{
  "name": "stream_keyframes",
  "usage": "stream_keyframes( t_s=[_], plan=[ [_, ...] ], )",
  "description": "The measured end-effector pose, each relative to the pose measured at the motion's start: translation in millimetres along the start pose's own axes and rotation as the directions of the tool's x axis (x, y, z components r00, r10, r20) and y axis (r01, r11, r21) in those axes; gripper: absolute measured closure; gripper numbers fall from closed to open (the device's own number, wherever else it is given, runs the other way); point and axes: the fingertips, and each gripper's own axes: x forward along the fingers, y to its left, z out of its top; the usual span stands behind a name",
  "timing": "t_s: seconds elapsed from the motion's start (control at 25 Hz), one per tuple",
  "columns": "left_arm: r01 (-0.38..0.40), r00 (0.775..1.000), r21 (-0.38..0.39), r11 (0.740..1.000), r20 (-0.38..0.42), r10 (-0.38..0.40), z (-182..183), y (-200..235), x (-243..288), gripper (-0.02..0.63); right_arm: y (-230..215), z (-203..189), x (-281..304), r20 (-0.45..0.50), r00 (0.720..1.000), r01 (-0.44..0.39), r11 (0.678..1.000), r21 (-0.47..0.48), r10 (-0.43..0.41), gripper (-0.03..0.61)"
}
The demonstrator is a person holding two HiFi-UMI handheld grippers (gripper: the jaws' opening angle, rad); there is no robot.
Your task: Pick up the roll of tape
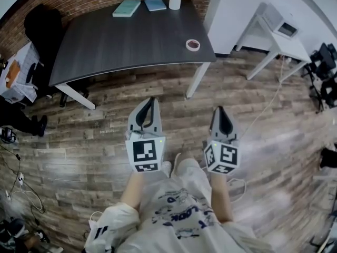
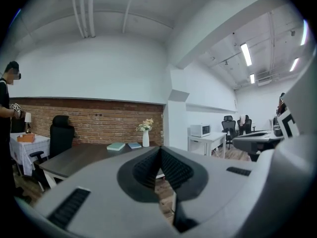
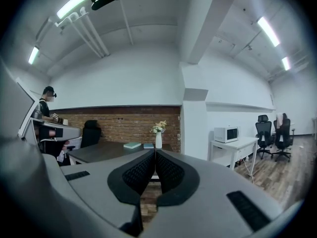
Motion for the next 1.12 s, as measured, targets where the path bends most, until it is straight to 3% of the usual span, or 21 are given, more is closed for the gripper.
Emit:
stream_keyframes(
  t_s=[0.48, 0.84, 1.12],
  plan=[
    [-0.043, 0.999, -0.014, 0.999, -0.009, 0.043, 8.4, 8.0, 120.2, 0.612, -34.6, 2.6, 125.9, -0.010, 0.999, -0.051, 0.999, -0.002, 0.051, 0.574],
    [-0.108, 0.994, -0.019, 0.994, -0.015, 0.107, 32.0, 19.3, 218.8, 0.612, -57.0, 21.9, 243.7, -0.021, 0.989, -0.147, 0.989, -0.013, 0.147, 0.574],
    [-0.147, 0.989, -0.033, 0.989, -0.040, 0.145, 30.6, 26.2, 269.1, 0.612, -55.7, 19.7, 303.3, -0.050, 0.967, -0.250, 0.967, -0.042, 0.248, 0.572]
  ],
)
